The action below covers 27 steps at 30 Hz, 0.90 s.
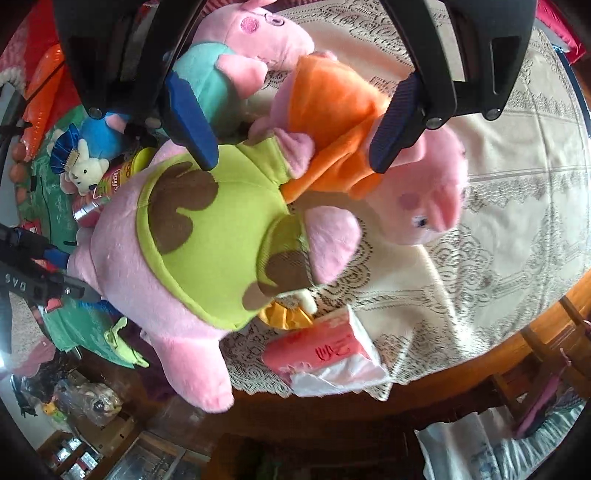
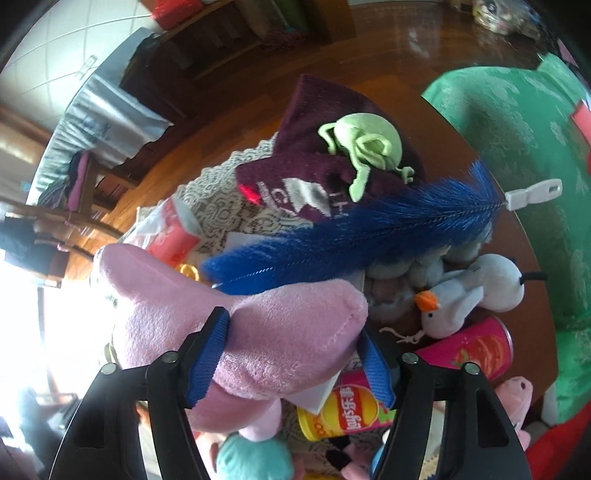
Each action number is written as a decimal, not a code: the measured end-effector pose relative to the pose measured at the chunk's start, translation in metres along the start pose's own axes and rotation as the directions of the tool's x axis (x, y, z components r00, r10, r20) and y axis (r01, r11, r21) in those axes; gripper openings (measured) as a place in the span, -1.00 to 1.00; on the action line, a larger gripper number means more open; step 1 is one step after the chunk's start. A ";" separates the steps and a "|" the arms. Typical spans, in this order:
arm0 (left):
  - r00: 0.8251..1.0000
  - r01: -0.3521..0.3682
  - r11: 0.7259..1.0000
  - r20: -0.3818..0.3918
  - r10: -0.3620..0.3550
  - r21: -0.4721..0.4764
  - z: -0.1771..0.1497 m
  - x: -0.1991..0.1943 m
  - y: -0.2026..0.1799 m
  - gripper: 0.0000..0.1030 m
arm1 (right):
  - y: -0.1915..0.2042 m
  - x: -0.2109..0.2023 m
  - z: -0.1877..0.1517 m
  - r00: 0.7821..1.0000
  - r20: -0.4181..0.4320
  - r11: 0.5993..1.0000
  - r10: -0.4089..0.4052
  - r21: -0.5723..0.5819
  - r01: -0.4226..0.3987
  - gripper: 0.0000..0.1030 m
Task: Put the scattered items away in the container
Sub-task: 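Lift the green-shirted pig off the pile with both grippers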
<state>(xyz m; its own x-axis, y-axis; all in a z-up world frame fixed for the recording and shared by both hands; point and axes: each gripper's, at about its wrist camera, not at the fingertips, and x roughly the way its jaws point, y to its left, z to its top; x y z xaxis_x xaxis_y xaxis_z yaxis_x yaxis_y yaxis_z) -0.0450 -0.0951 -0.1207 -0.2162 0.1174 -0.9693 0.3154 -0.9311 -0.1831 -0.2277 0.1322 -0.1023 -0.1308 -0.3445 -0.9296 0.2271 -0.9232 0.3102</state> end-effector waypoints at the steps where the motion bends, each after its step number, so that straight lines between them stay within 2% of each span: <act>1: 1.000 0.003 1.000 -0.011 -0.003 0.009 0.002 0.007 -0.002 0.63 | -0.001 0.002 0.001 1.000 -0.002 1.000 -0.005 0.002 0.005 0.35; 7: 0.998 0.035 0.999 -0.056 -0.033 0.039 0.015 0.043 -0.006 0.63 | -0.005 0.021 0.009 0.999 -0.026 1.000 -0.028 0.002 0.028 0.35; 11: 0.996 0.063 0.995 -0.072 -0.058 0.071 0.020 0.053 -0.011 0.63 | -0.016 0.030 0.013 0.999 -0.035 0.999 -0.037 0.034 0.038 0.37; 13: 0.995 0.070 0.993 -0.082 -0.063 0.092 0.020 0.054 -0.015 0.63 | -0.023 0.029 0.014 0.998 -0.036 0.998 -0.045 0.051 0.047 0.68; 14: 0.995 0.061 0.992 -0.082 -0.052 0.108 0.018 0.052 -0.018 0.63 | -0.025 0.027 0.015 0.998 -0.032 0.997 -0.050 0.053 0.052 0.90; 15: 0.996 0.051 0.991 -0.081 -0.041 0.124 0.016 0.050 -0.020 0.63 | -0.028 0.023 0.016 0.998 -0.023 0.997 -0.053 0.050 0.054 0.91; 18: 0.996 0.010 0.985 -0.089 0.005 0.171 0.009 0.047 -0.024 0.63 | -0.035 0.018 0.018 0.999 -0.019 0.998 -0.036 0.048 0.037 0.89; 21: 0.994 -0.021 0.983 -0.099 0.039 0.180 0.010 0.055 -0.025 0.63 | -0.040 0.024 0.021 0.999 -0.044 0.998 -0.032 0.056 0.035 0.75; 27: 0.996 -0.013 0.984 -0.087 0.029 0.176 0.014 0.066 -0.030 0.63 | -0.045 0.042 0.022 0.998 -0.063 0.996 -0.008 0.083 0.014 0.75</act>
<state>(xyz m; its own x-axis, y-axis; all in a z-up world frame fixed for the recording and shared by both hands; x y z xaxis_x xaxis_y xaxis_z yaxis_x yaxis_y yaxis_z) -0.0812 -0.0641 -0.1766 -0.1261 0.1202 -0.9847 0.1504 -0.9788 -0.1388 -0.2645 0.1553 -0.1513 -0.0719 -0.3253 -0.9429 0.1440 -0.9388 0.3129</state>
